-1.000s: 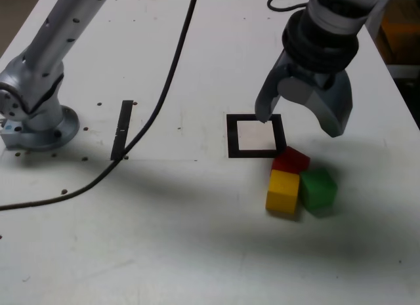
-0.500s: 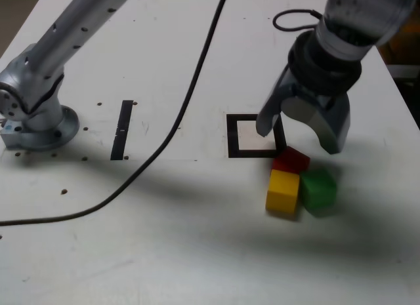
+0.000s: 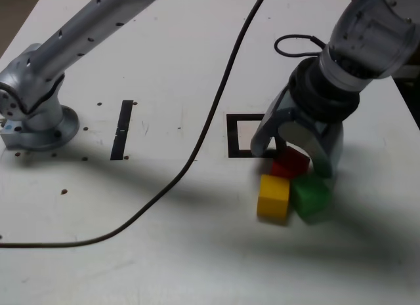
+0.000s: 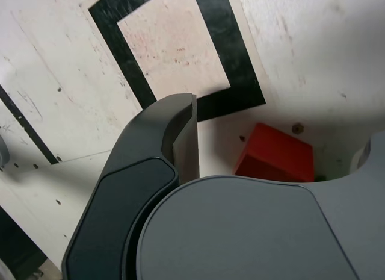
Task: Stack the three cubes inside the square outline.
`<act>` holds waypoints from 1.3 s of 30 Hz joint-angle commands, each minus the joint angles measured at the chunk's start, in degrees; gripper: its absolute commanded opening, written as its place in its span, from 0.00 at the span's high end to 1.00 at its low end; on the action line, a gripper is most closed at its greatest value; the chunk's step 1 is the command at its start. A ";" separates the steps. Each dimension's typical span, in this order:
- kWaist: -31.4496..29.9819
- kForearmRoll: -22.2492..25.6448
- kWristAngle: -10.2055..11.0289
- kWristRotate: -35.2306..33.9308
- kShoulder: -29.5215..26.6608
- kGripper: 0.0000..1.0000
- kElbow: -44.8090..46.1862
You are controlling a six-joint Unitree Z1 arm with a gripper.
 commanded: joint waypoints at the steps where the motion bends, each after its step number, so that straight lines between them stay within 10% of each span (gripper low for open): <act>1: -0.42 0.66 -0.32 -0.23 -0.08 0.00 -0.19; 12: -1.87 0.99 -1.44 -0.11 0.16 0.01 -0.25; 39: -4.16 1.84 2.76 1.44 1.61 0.40 -2.36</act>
